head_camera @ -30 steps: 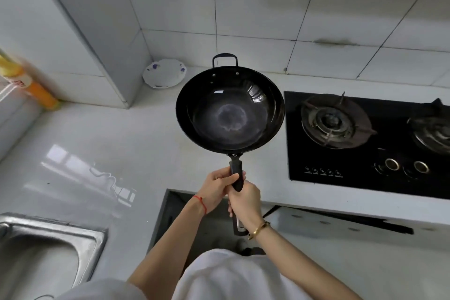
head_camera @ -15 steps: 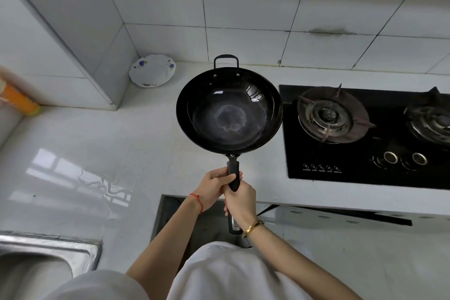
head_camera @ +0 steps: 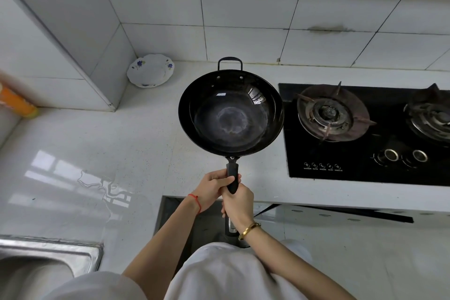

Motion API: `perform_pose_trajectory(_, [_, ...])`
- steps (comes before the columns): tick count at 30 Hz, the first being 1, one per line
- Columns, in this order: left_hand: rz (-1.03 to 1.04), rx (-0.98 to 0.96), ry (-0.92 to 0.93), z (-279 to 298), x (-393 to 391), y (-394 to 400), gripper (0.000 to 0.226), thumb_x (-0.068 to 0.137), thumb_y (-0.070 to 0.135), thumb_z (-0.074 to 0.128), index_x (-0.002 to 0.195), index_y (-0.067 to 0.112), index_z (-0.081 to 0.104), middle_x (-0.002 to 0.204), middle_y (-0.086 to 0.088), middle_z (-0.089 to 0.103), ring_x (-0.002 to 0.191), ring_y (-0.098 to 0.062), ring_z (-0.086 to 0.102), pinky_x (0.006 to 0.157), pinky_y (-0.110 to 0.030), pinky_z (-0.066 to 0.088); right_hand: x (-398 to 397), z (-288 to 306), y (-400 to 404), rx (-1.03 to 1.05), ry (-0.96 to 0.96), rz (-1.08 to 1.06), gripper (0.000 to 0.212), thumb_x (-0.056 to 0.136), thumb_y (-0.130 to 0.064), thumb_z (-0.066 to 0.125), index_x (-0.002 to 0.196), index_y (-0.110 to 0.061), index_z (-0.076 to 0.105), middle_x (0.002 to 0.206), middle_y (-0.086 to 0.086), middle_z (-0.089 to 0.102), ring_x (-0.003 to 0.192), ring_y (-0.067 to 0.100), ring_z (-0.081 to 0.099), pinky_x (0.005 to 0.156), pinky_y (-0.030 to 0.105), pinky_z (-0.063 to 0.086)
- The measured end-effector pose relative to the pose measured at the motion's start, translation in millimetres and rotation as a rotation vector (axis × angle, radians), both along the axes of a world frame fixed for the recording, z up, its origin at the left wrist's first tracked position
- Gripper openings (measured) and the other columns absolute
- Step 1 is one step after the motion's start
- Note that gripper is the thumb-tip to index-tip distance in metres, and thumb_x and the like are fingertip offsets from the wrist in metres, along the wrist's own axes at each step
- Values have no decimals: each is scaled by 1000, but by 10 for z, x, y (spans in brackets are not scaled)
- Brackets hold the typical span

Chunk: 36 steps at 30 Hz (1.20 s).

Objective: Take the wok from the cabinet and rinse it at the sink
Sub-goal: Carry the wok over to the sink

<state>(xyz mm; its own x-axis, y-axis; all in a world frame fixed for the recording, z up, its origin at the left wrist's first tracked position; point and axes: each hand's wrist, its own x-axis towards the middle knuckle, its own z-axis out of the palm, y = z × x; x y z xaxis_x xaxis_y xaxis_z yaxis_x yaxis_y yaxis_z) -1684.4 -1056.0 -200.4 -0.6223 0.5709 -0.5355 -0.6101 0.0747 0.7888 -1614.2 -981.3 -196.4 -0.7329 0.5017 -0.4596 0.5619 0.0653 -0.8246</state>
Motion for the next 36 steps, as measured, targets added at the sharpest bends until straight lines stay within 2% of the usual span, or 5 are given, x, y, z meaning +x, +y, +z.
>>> perform_pose_trajectory(11, [-42,-12,-2,8,32,-16,26,96,10,51,116,-3,64,101,-9,69,94,-31,61,82,-44,45,23,-38,17,-3,-19,25,23,95,-26,59,90,-4,63,51,1,61,33,9,56,36,24,50])
perform_pose_trajectory(17, [-28,-28,-12,49,59,-31,29,98,10,49,122,-2,60,109,-14,68,84,-28,65,44,-28,49,31,-28,59,-53,-24,73,16,95,-24,58,85,-12,59,52,4,61,38,16,59,41,30,54])
perform_pose_trajectory(26, [38,-116,-6,-9,95,43,24,97,9,51,117,12,63,118,-7,70,111,-24,65,94,-36,52,3,-39,195,-193,-143,161,26,93,-26,58,93,-1,65,63,11,68,45,23,64,49,29,57])
perform_pose_trajectory(31, [-6,-259,127,36,151,98,14,99,20,49,100,19,63,114,-7,71,60,-4,62,68,-27,51,-7,-13,191,-313,-205,79,25,94,-21,58,83,1,63,58,12,64,46,27,62,55,39,58])
perform_pose_trajectory(36, [-89,-410,202,-5,154,144,37,98,41,47,106,8,62,107,-19,71,43,-15,47,55,-30,47,18,-44,157,-226,-192,62,18,92,-17,59,86,0,61,56,9,64,46,28,63,57,44,59])
